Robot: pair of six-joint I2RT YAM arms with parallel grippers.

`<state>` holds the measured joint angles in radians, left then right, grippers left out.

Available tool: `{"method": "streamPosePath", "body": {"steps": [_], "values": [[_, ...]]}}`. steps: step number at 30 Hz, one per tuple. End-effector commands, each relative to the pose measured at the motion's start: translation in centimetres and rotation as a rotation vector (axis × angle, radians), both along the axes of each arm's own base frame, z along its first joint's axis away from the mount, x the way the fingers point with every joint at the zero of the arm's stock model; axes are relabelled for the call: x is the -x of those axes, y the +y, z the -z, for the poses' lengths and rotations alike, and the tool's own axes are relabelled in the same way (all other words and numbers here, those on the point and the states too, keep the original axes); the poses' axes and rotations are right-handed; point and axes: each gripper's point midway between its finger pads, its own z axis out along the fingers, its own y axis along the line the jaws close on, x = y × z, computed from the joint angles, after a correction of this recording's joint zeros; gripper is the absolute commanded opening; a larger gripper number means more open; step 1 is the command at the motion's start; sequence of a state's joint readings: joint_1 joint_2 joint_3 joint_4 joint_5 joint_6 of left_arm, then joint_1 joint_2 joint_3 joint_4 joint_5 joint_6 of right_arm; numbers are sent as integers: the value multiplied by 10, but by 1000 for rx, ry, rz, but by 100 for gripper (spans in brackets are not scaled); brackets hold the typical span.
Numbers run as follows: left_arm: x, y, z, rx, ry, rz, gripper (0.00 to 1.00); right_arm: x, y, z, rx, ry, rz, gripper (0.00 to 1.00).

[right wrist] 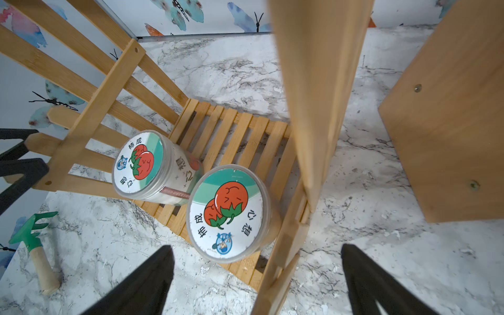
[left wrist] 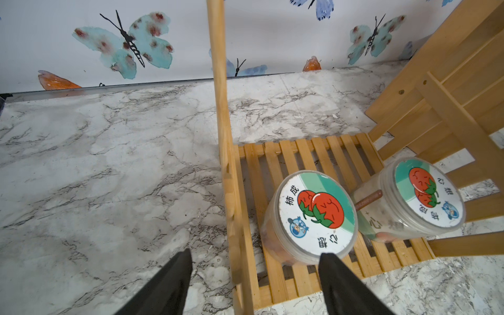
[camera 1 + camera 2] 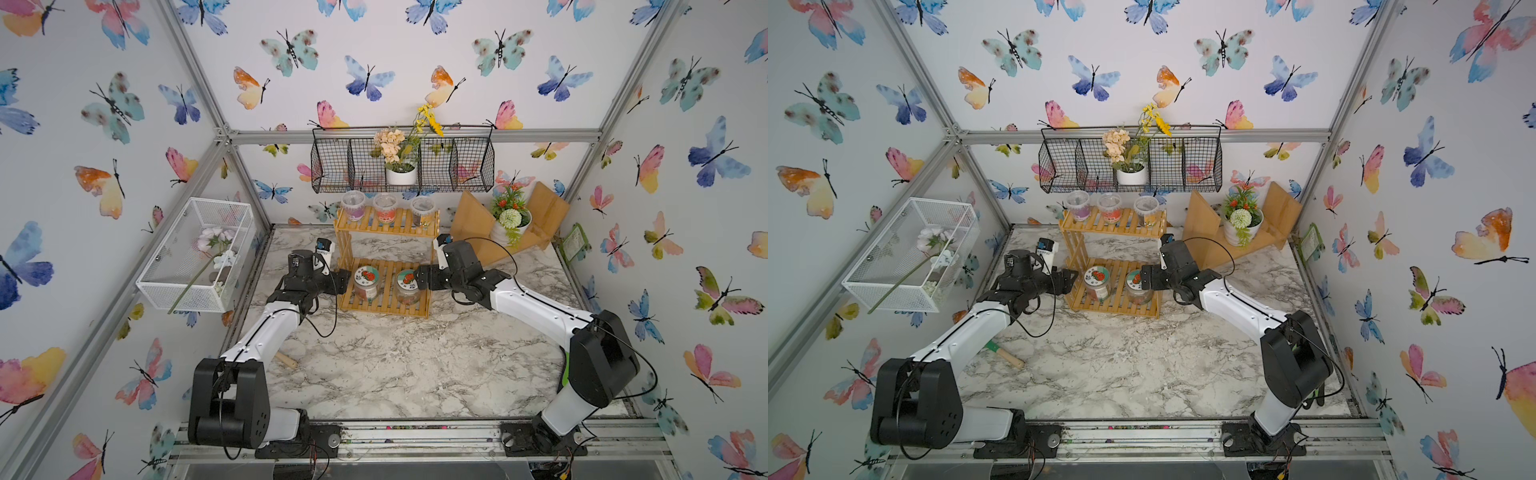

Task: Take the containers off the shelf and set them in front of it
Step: Move the shelf to the center of the board.

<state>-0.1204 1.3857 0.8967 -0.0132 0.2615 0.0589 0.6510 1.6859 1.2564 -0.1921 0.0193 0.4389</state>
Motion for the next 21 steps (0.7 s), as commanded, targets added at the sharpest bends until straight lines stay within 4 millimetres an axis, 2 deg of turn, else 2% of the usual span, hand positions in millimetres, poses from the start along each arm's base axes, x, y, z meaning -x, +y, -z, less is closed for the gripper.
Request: {"method": "streamPosePath", "body": {"steps": [1, 7, 14, 21], "values": [[-5, 2, 4, -22, 17, -37, 72, -2, -3, 8, 31, 37, 49, 95], [-3, 3, 11, -26, 34, -52, 62, 1, -8, 18, 51, 60, 75, 83], [2, 2, 19, -25, 52, -62, 48, 3, -13, 24, 74, 75, 93, 63], [9, -2, 24, -29, 62, -60, 39, 7, -18, 31, 103, 92, 99, 45]]}}
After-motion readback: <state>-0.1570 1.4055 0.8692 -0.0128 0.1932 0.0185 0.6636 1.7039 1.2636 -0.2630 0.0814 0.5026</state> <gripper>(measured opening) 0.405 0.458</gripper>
